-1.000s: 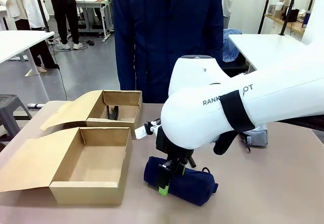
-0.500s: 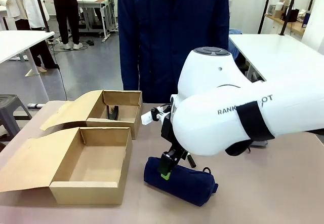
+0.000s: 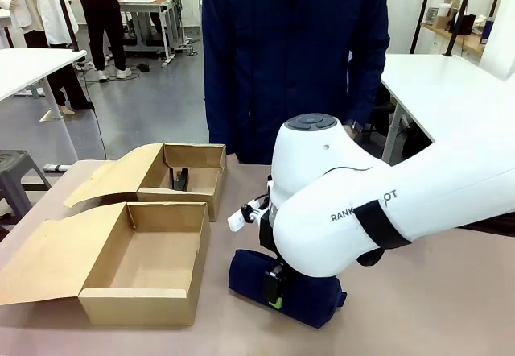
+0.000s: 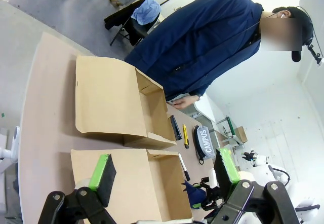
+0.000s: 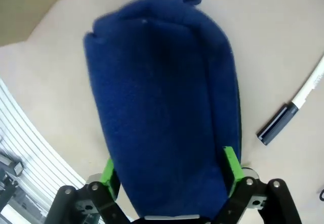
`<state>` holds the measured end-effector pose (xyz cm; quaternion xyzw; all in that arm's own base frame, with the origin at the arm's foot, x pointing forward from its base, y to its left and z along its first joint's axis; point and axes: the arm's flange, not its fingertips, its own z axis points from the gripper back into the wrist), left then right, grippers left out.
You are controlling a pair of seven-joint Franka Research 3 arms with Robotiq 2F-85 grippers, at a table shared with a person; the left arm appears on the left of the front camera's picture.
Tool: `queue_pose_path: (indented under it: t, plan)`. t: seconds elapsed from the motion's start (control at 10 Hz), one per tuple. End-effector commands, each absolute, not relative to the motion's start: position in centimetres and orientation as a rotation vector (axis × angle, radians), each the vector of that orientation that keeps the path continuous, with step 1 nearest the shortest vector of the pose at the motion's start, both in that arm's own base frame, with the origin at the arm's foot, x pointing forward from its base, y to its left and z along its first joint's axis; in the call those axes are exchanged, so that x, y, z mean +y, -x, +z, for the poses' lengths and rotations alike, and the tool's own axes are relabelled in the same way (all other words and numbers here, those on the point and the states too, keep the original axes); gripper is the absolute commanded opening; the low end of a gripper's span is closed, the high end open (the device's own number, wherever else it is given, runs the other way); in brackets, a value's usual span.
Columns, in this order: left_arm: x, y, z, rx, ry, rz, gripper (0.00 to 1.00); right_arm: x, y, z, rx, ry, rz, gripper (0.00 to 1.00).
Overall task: Place items inside the box.
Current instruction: Pick up a Pencil pouch or Stapler and place it inside the Mailer Box closest to the robot.
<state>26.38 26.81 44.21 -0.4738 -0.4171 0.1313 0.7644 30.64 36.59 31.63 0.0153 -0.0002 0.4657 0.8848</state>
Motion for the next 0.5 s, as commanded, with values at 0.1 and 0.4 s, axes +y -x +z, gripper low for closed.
queue_pose_path:
  t: [0.1, 0.4]
  plan:
    - [26.76, -26.50, 44.15, -0.939, 1.038, 0.267, 1.00, 37.26, -31.24, 32.38, 0.023, -0.001, 0.968, 0.00]
    - [26.76, -26.50, 44.15, -0.939, 1.038, 0.267, 1.00, 37.11, -31.08, 32.38, 0.026, -0.015, 0.961, 0.15]
